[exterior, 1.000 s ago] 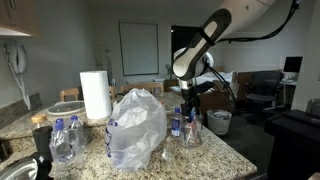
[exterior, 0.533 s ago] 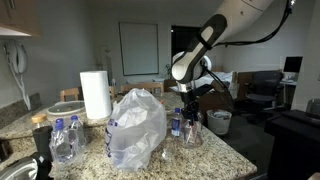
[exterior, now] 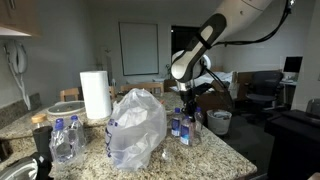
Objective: Put the water bottles into the plastic bag.
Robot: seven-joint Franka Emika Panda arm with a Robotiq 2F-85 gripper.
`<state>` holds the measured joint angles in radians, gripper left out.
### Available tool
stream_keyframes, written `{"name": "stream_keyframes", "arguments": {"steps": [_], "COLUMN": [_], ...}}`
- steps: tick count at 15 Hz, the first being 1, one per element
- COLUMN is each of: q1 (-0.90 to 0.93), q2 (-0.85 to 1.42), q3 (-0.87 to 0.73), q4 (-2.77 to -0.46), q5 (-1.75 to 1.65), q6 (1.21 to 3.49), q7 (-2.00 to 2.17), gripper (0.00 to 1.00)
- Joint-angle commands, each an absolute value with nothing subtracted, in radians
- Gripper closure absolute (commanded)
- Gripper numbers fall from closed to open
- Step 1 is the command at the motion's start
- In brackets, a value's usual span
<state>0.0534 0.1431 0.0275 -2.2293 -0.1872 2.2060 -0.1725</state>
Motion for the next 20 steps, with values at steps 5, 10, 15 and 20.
{"name": "stream_keyframes", "arguments": {"steps": [5, 10, 15, 20], "q1": [0.034, 0.043, 0.045, 0.041], "q2": [0.094, 0.089, 0.120, 0.133], "q3": [0.028, 0.040, 0.045, 0.041], "q4": [-2.236, -2.207, -2.176, -2.164], "q5": [-0.178, -0.169, -0.172, -0.173], "q6": [2.213, 2.212, 2.184, 2.173], "q7": [-0.230, -0.273, -0.269, -0.263], "gripper": [0.55, 0.23, 0.51, 0.84]}}
